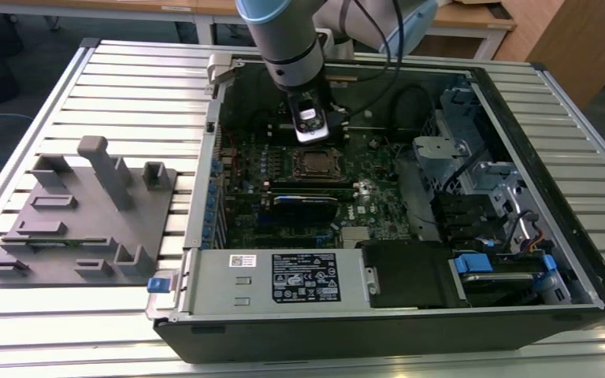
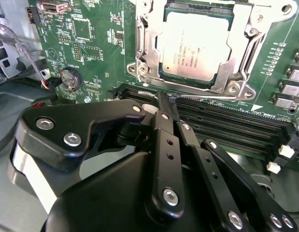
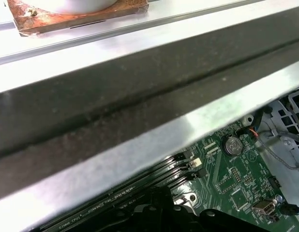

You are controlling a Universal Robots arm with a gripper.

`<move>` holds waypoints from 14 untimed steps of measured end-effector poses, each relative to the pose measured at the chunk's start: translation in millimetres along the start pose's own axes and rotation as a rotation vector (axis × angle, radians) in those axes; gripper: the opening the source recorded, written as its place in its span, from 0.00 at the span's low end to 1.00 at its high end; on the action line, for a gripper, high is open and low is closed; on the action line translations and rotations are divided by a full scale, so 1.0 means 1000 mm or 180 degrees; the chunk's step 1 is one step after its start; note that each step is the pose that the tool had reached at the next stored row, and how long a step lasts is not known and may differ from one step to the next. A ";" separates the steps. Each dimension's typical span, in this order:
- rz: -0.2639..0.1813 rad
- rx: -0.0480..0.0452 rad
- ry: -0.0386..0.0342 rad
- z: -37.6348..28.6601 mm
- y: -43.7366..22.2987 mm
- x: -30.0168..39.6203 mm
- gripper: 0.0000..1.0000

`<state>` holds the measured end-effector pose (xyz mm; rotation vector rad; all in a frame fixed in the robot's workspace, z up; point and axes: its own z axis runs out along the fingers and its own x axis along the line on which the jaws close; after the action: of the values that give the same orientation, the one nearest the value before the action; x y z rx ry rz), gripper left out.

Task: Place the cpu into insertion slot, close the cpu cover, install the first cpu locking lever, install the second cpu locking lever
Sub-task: 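Install the first cpu locking lever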

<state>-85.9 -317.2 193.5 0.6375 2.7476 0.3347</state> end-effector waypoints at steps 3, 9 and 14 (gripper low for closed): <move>0.0000 0.0003 -0.0001 0.0005 0.0001 -0.0005 0.10; -0.0003 0.0010 -0.0009 0.0017 0.0002 -0.0010 0.10; -0.0008 0.0015 -0.0026 0.0030 -0.0001 -0.0010 0.10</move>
<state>-84.1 -317.2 191.0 0.6353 2.7420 0.3243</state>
